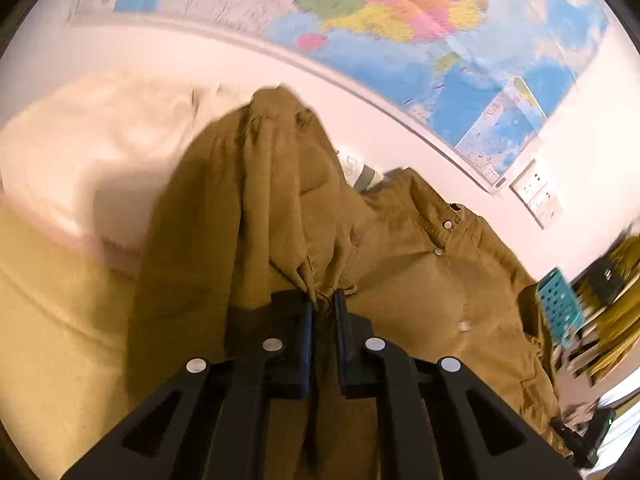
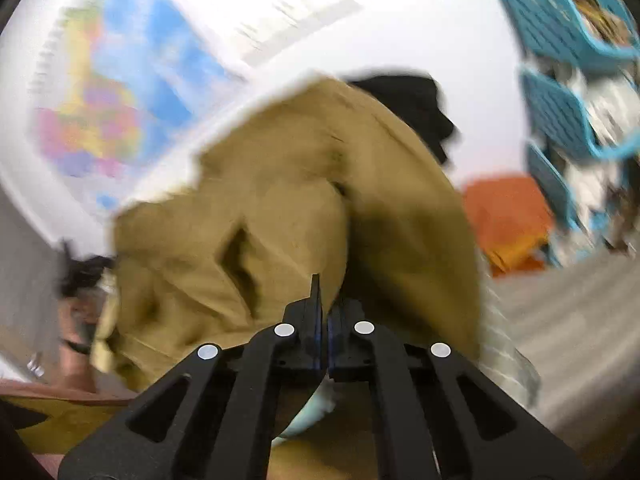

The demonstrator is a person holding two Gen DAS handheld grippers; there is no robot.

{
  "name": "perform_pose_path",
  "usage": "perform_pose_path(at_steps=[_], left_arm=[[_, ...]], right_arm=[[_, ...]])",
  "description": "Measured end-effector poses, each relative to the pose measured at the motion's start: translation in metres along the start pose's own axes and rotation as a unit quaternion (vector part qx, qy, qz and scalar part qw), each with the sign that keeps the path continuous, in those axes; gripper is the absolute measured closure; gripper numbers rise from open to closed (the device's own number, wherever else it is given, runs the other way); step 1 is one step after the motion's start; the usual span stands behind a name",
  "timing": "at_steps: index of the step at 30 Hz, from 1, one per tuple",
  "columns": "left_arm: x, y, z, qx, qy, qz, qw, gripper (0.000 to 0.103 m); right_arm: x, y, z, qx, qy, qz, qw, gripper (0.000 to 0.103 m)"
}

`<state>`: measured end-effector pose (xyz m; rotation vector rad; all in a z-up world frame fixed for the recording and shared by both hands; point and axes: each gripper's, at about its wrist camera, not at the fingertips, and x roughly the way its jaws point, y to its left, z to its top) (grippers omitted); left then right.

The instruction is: Fold large clothes

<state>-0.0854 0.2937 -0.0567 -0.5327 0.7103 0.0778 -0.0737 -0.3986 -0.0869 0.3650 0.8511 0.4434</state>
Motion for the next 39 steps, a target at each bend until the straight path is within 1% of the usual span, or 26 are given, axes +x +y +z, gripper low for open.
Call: perform_pose_path(at_steps=[1, 3, 4, 5, 7, 9, 11, 12, 13, 15, 17, 20, 22, 25, 26, 27, 28, 30, 31, 32, 33, 34, 35, 36, 37, 39], left_arm=[[0.002, -0.001, 0.001, 0.016, 0.006, 0.012, 0.9998, 0.094], [0.008, 0.003, -0.004, 0.014, 0.019, 0.031, 0.9992, 0.093], [0.012, -0.002, -0.005, 0.027, 0.023, 0.048, 0.9982, 0.087], [0.017, -0.009, -0.011, 0.057, 0.031, 0.078, 0.9949, 0.075], [0.018, -0.02, -0.026, 0.105, 0.038, 0.1, 0.9888, 0.067], [0.008, -0.031, -0.038, 0.141, 0.039, 0.077, 0.9863, 0.063], [-0.007, -0.042, -0.051, 0.183, 0.037, 0.062, 0.9805, 0.048], [-0.015, -0.046, -0.059, 0.205, 0.039, 0.05, 0.9768, 0.043], [-0.027, -0.051, -0.069, 0.234, 0.043, 0.036, 0.9707, 0.039], [-0.042, -0.06, -0.086, 0.278, 0.051, 0.011, 0.9593, 0.037], [-0.056, -0.062, -0.102, 0.307, 0.056, -0.01, 0.9499, 0.032], [-0.069, -0.064, -0.124, 0.326, 0.068, -0.037, 0.9421, 0.026], [-0.074, -0.06, -0.142, 0.337, 0.081, -0.049, 0.9368, 0.026], [-0.077, -0.053, -0.169, 0.347, 0.102, -0.05, 0.9309, 0.026], [-0.074, -0.052, -0.175, 0.351, 0.107, -0.043, 0.9293, 0.026], [-0.069, -0.051, -0.183, 0.359, 0.117, -0.028, 0.9255, 0.026], [-0.063, -0.051, -0.189, 0.369, 0.124, -0.014, 0.9212, 0.026], [-0.059, -0.053, -0.2, 0.391, 0.121, 0.008, 0.9125, 0.036], [-0.058, -0.053, -0.2, 0.391, 0.115, 0.02, 0.9129, 0.055], [-0.059, -0.051, -0.197, 0.382, 0.117, 0.016, 0.9164, 0.072], [-0.063, -0.048, -0.189, 0.365, 0.109, 0.02, 0.9243, 0.089], [-0.068, -0.044, -0.183, 0.356, 0.103, 0.023, 0.9286, 0.095], [-0.078, -0.04, -0.174, 0.344, 0.093, 0.022, 0.934, 0.094], [-0.088, -0.039, -0.167, 0.341, 0.085, 0.015, 0.9362, 0.095], [-0.099, -0.039, -0.16, 0.344, 0.069, 0.021, 0.9362, 0.095], [-0.11, -0.04, -0.155, 0.358, 0.06, 0.036, 0.9311, 0.095]], right_arm=[[0.018, -0.005, -0.008, 0.003, 0.029, -0.007, 1.0, 0.1], [0.036, -0.003, -0.017, -0.008, 0.053, -0.03, 0.998, 0.098], [0.035, 0.001, -0.019, -0.021, 0.048, -0.034, 0.998, 0.094], [0.032, 0.002, -0.017, -0.022, 0.048, -0.038, 0.998, 0.094], [0.019, 0.007, -0.011, -0.028, 0.029, -0.049, 0.998, 0.089], [0.008, 0.013, -0.005, -0.032, 0.026, -0.057, 0.998, 0.085], [-0.007, 0.024, -0.004, -0.048, 0.014, -0.073, 0.996, 0.074], [-0.016, 0.031, -0.003, -0.057, 0.001, -0.068, 0.996, 0.055], [-0.018, 0.038, -0.001, -0.067, -0.011, -0.065, 0.996, 0.046], [-0.028, 0.072, -0.005, -0.123, -0.032, -0.045, 0.991, 0.046], [-0.027, 0.111, -0.016, -0.194, -0.03, -0.011, 0.981, 0.042], [0.0, 0.172, -0.044, -0.305, 0.012, 0.041, 0.951, 0.037], [0.025, 0.203, -0.071, -0.385, 0.045, 0.031, 0.921, 0.037], [0.051, 0.226, -0.106, -0.48, 0.065, 0.003, 0.875, 0.037], [0.06, 0.228, -0.112, -0.498, 0.069, -0.017, 0.865, 0.038], [0.067, 0.227, -0.115, -0.501, 0.072, -0.028, 0.862, 0.05], [0.073, 0.225, -0.115, -0.493, 0.076, -0.03, 0.866, 0.072], [0.075, 0.216, -0.104, -0.452, 0.088, 0.0, 0.887, 0.086], [0.067, 0.212, -0.095, -0.438, 0.073, 0.009, 0.896, 0.097], [0.057, 0.208, -0.088, -0.426, 0.061, 0.017, 0.903, 0.097], [0.04, 0.202, -0.074, -0.401, 0.044, 0.036, 0.914, 0.097], [0.025, 0.199, -0.065, -0.384, 0.027, 0.052, 0.921, 0.098], [0.013, 0.2, -0.061, -0.378, 0.018, 0.067, 0.923, 0.098], [0.004, 0.201, -0.063, -0.386, 0.016, 0.076, 0.919, 0.098], [0.003, 0.204, -0.068, -0.4, 0.023, 0.074, 0.913, 0.098], [0.017, 0.208, -0.086, -0.432, 0.056, 0.058, 0.898, 0.098]])
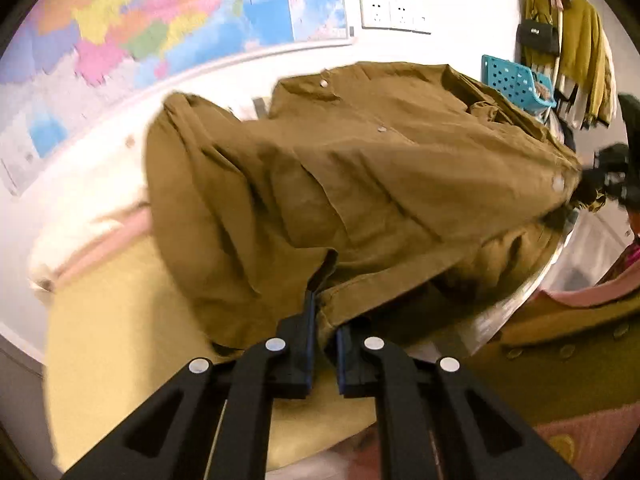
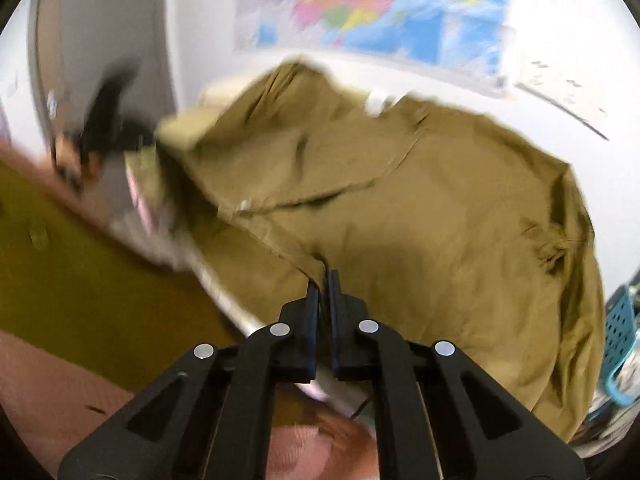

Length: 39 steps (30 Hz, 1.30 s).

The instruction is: Fold large clothes

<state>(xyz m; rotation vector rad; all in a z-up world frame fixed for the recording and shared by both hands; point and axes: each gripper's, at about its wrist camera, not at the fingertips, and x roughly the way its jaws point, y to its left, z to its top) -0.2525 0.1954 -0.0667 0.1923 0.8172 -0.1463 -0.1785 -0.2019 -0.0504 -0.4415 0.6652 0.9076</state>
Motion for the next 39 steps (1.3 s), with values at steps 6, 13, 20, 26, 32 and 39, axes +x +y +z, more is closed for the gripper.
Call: perform_pose_path(at_steps=[6, 13, 20, 26, 32, 39], left_arm=[[0.001, -0.036, -0.031, 0.122, 0.048, -0.003, 0.9913, 0.091], [-0.061, -0.009, -0.015, 0.061, -0.1, -0.12, 0.9858, 0.041], [-0.024, -0.02, 0.033, 0.018, -0.116, -0.17, 0.9784, 0.034], [0.058, -0.076, 0.052, 0.097, 0.007, -0.17, 0.9806, 0.034], [0.063, -0.078, 0.076, 0.094, -0.014, -0.2, 0.9752, 0.025], [0.075, -0.088, 0.105, 0.093, -0.024, -0.207, 0.9737, 0.025]], right_arm=[[0.05, 0.0, -0.029, 0.003, 0.082, 0.016, 0.997, 0.091], [-0.014, -0.049, -0.025, 0.083, -0.027, 0.072, 0.994, 0.051], [-0.001, -0.137, -0.054, 0.246, 0.023, -0.079, 0.966, 0.048], [-0.006, -0.158, -0.067, 0.28, 0.025, -0.08, 0.956, 0.045], [-0.047, -0.193, -0.075, 0.322, -0.022, -0.193, 0.927, 0.018], [-0.012, -0.243, -0.1, 0.38, 0.026, -0.131, 0.915, 0.098]])
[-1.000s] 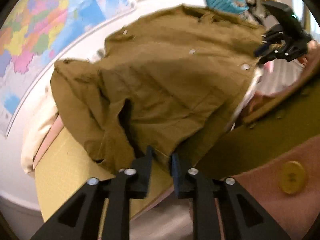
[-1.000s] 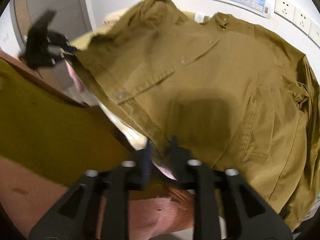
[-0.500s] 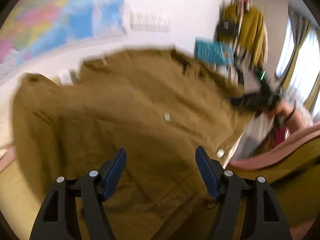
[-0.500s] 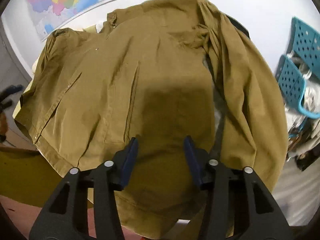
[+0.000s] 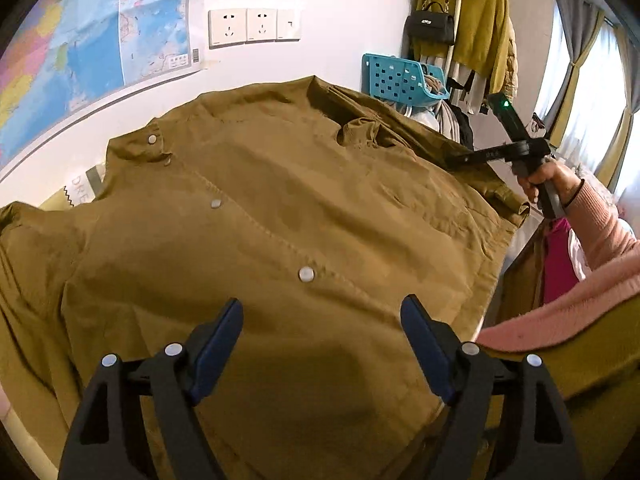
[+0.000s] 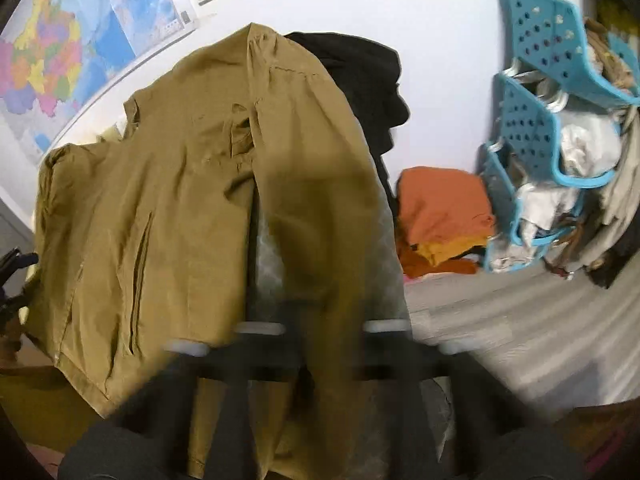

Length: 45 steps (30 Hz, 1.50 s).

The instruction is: Fold large clothes

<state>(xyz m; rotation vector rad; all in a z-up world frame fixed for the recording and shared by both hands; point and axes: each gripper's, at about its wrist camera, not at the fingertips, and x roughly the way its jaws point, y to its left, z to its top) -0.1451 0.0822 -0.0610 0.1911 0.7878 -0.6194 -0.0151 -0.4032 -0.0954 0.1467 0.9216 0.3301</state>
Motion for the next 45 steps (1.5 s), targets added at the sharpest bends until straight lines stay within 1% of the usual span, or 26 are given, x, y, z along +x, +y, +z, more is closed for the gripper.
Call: perform_pose_path(at_steps=[2, 4, 5, 6, 8, 11, 13, 15, 17, 19, 24, 26, 27, 28, 29, 30, 32, 33, 35, 36, 37, 39, 42, 43, 44, 45], left_arm=[[0.002, 0.001, 0.007, -0.004, -0.005, -0.004, 1.0, 0.025], [0.002, 0.004, 0.013, -0.008, -0.011, -0.007, 0.9999, 0.025], [0.003, 0.007, 0.018, -0.012, -0.015, -0.011, 0.9998, 0.025], [0.004, 0.01, 0.022, -0.017, -0.017, -0.012, 0.9996, 0.025], [0.007, 0.019, 0.03, -0.029, -0.023, -0.018, 0.9991, 0.025], [0.011, 0.032, 0.041, -0.05, -0.036, -0.031, 0.9976, 0.025], [0.015, 0.04, 0.05, -0.061, -0.041, -0.039, 0.9966, 0.025], [0.016, 0.043, 0.057, -0.062, -0.047, -0.044, 0.996, 0.025], [0.015, 0.047, 0.064, -0.061, -0.053, -0.05, 0.9955, 0.025], [0.011, 0.051, 0.069, -0.06, -0.065, -0.056, 0.9945, 0.025], [-0.003, 0.068, 0.077, -0.074, -0.093, -0.075, 0.9901, 0.025], [-0.008, 0.075, 0.076, -0.081, -0.101, -0.092, 0.9872, 0.022], [-0.009, 0.078, 0.074, -0.085, -0.104, -0.099, 0.986, 0.02], [-0.009, 0.079, 0.073, -0.085, -0.101, -0.103, 0.9858, 0.02], [-0.007, 0.079, 0.071, -0.083, -0.096, -0.105, 0.9863, 0.019], [-0.003, 0.078, 0.069, -0.08, -0.087, -0.107, 0.9872, 0.019], [0.006, 0.077, 0.065, -0.081, -0.073, -0.115, 0.9873, 0.019], [0.012, 0.076, 0.064, -0.085, -0.065, -0.123, 0.9866, 0.019], [0.03, 0.075, 0.062, -0.094, -0.041, -0.138, 0.9851, 0.019], [0.041, 0.073, 0.063, -0.097, -0.028, -0.142, 0.9847, 0.018], [0.052, 0.072, 0.065, -0.103, -0.014, -0.148, 0.9834, 0.018], [0.075, 0.071, 0.069, -0.125, 0.013, -0.167, 0.978, 0.018], [0.106, 0.071, 0.077, -0.161, 0.044, -0.19, 0.9676, 0.02], [0.114, 0.071, 0.079, -0.166, 0.048, -0.19, 0.9666, 0.033], [0.12, 0.07, 0.081, -0.166, 0.055, -0.185, 0.9671, 0.059], [0.126, 0.068, 0.082, -0.165, 0.064, -0.178, 0.9681, 0.069]], right_arm=[[-0.026, -0.007, 0.015, 0.018, -0.037, 0.024, 0.999, 0.098], [-0.072, -0.018, 0.038, 0.048, -0.101, 0.058, 0.992, 0.098], [-0.099, -0.021, 0.053, 0.057, -0.137, 0.086, 0.985, 0.098], [-0.112, -0.022, 0.064, 0.06, -0.153, 0.103, 0.981, 0.098], [-0.14, -0.006, 0.085, 0.042, -0.175, 0.139, 0.974, 0.098], [-0.152, 0.019, 0.108, 0.013, -0.18, 0.17, 0.969, 0.098], [-0.149, 0.033, 0.12, -0.001, -0.17, 0.187, 0.967, 0.098], [-0.138, 0.053, 0.132, -0.017, -0.15, 0.209, 0.966, 0.098], [-0.12, 0.081, 0.142, -0.035, -0.119, 0.238, 0.963, 0.098], [-0.107, 0.107, 0.148, -0.046, -0.097, 0.255, 0.961, 0.097], [-0.054, 0.175, 0.162, -0.062, -0.033, 0.313, 0.947, 0.094], [-0.034, 0.192, 0.162, -0.065, -0.007, 0.326, 0.943, 0.086], [-0.016, 0.201, 0.158, -0.062, 0.016, 0.329, 0.942, 0.077], [0.0, 0.209, 0.154, -0.062, 0.043, 0.335, 0.939, 0.057], [0.011, 0.211, 0.15, -0.064, 0.06, 0.335, 0.938, 0.052], [0.023, 0.216, 0.146, -0.068, 0.072, 0.319, 0.943, 0.052], [0.036, 0.217, 0.141, -0.073, 0.09, 0.303, 0.946, 0.052], [0.039, 0.214, 0.14, -0.077, 0.088, 0.29, 0.95, 0.052], [0.037, 0.204, 0.143, -0.077, 0.069, 0.261, 0.96, 0.052], [0.034, 0.197, 0.146, -0.089, 0.047, 0.225, 0.969, 0.051], [0.031, 0.188, 0.15, -0.092, 0.023, 0.188, 0.977, 0.048], [0.033, 0.176, 0.158, -0.095, 0.003, 0.141, 0.985, 0.046], [0.05, 0.159, 0.171, -0.084, -0.001, 0.1, 0.991, 0.044], [0.058, 0.156, 0.174, -0.077, 0.004, 0.097, 0.992, 0.042], [0.067, 0.153, 0.176, -0.077, 0.011, 0.093, 0.993, 0.039], [0.079, 0.151, 0.179, -0.075, 0.023, 0.089, 0.993, 0.035]])
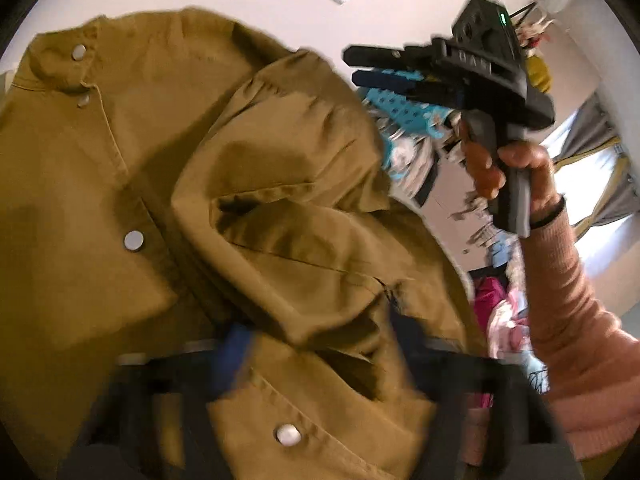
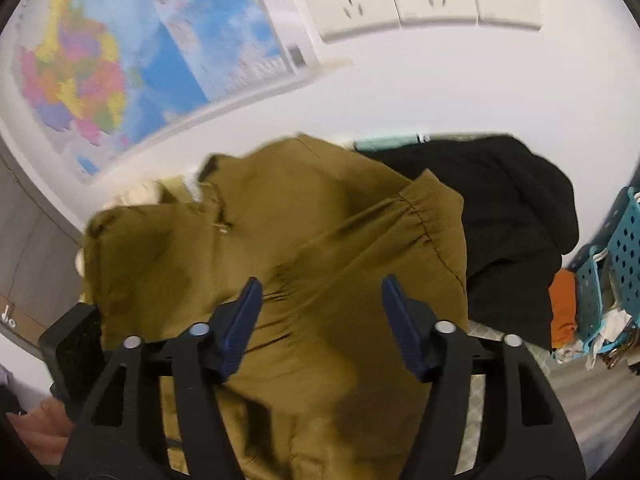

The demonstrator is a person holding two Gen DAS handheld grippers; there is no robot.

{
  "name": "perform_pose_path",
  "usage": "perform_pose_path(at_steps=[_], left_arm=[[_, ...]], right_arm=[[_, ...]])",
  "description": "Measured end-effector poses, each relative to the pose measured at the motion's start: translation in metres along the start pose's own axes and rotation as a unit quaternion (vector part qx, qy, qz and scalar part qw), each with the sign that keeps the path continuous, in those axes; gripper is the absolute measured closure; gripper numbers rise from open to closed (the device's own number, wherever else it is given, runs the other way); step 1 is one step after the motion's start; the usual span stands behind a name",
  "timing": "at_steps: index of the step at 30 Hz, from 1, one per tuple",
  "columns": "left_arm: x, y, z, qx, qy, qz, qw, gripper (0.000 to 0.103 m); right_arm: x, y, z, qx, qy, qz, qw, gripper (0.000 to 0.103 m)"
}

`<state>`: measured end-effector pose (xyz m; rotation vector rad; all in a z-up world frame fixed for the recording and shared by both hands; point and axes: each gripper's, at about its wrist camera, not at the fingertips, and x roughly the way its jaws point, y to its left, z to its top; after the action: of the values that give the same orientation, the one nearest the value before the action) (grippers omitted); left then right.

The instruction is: Fold large clothes

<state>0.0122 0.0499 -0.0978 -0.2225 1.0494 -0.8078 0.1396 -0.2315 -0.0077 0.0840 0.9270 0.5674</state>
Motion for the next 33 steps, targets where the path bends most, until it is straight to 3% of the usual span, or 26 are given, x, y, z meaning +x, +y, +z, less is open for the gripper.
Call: perform_pose_path(at_steps=[2, 3, 5, 6, 7, 8, 13, 15, 16, 17, 18, 20, 23, 25, 27, 29, 31, 33], left_arm=[[-0.001, 0.001, 0.003, 0.005, 0.008, 0.005, 0.9999, 0.09], [-0.01, -0.001, 0.003, 0.014, -0.003, 0.011, 0.9998, 0.093], [-0.031, -0.006, 0.005, 0.038, -0.023, 0.033, 0.9985, 0.095], [-0.044, -0.009, 0.008, 0.05, -0.035, 0.048, 0.997, 0.096], [-0.062, -0.011, 0.011, 0.065, -0.048, 0.066, 0.9945, 0.096], [-0.076, -0.012, 0.014, 0.075, -0.056, 0.085, 0.9919, 0.096], [-0.136, 0.008, 0.025, 0.09, -0.059, 0.198, 0.9744, 0.092], [-0.14, 0.025, 0.024, 0.078, -0.042, 0.251, 0.9639, 0.083], [-0.138, 0.032, 0.025, 0.07, -0.034, 0.263, 0.9617, 0.071], [-0.136, 0.044, 0.022, 0.057, -0.023, 0.262, 0.963, 0.053], [-0.131, 0.054, 0.017, 0.039, -0.01, 0.241, 0.9698, 0.044], [-0.123, 0.063, 0.009, 0.027, 0.004, 0.218, 0.9755, 0.038], [-0.103, 0.065, -0.003, 0.04, 0.031, 0.235, 0.9707, 0.026], [-0.093, 0.069, -0.011, 0.047, 0.046, 0.229, 0.9712, 0.026], [-0.083, 0.073, -0.014, 0.047, 0.055, 0.242, 0.9676, 0.034], [-0.081, 0.078, -0.01, 0.047, 0.05, 0.257, 0.9639, 0.071], [-0.091, 0.084, -0.005, 0.025, 0.028, 0.252, 0.967, 0.083], [-0.106, 0.085, -0.002, 0.018, 0.001, 0.262, 0.9648, 0.084]], right_arm=[[0.021, -0.008, 0.004, 0.005, 0.02, -0.021, 1.0, 0.033], [0.028, -0.013, 0.004, 0.003, 0.026, -0.033, 0.999, 0.033], [0.043, -0.016, 0.005, -0.007, 0.033, -0.05, 0.998, 0.045], [0.047, -0.016, 0.006, -0.013, 0.036, -0.053, 0.998, 0.067], [0.05, -0.016, 0.007, -0.02, 0.04, -0.049, 0.998, 0.099], [0.05, -0.016, 0.008, -0.025, 0.042, -0.036, 0.998, 0.101], [0.023, -0.025, 0.017, -0.012, -0.012, -0.024, 1.0, 0.101], [0.02, -0.031, 0.019, -0.002, -0.021, -0.03, 0.999, 0.101], [0.023, -0.034, 0.02, 0.003, -0.017, -0.029, 0.999, 0.101], [0.026, -0.036, 0.019, 0.009, -0.01, -0.027, 1.0, 0.101], [0.032, -0.037, 0.017, 0.012, -0.003, -0.028, 1.0, 0.1], [0.039, -0.04, 0.014, 0.018, 0.006, -0.03, 0.999, 0.097], [0.039, -0.04, 0.013, 0.032, 0.002, -0.027, 0.999, 0.095], [0.028, -0.031, 0.011, 0.017, -0.013, -0.033, 0.999, 0.091], [0.019, -0.017, 0.01, -0.002, -0.031, -0.036, 0.999, 0.084], [0.01, 0.005, 0.008, -0.028, -0.048, -0.022, 0.998, 0.077], [0.005, 0.035, 0.005, -0.073, -0.058, -0.006, 0.996, 0.072], [0.011, 0.071, -0.001, -0.12, -0.056, 0.011, 0.991, 0.07]])
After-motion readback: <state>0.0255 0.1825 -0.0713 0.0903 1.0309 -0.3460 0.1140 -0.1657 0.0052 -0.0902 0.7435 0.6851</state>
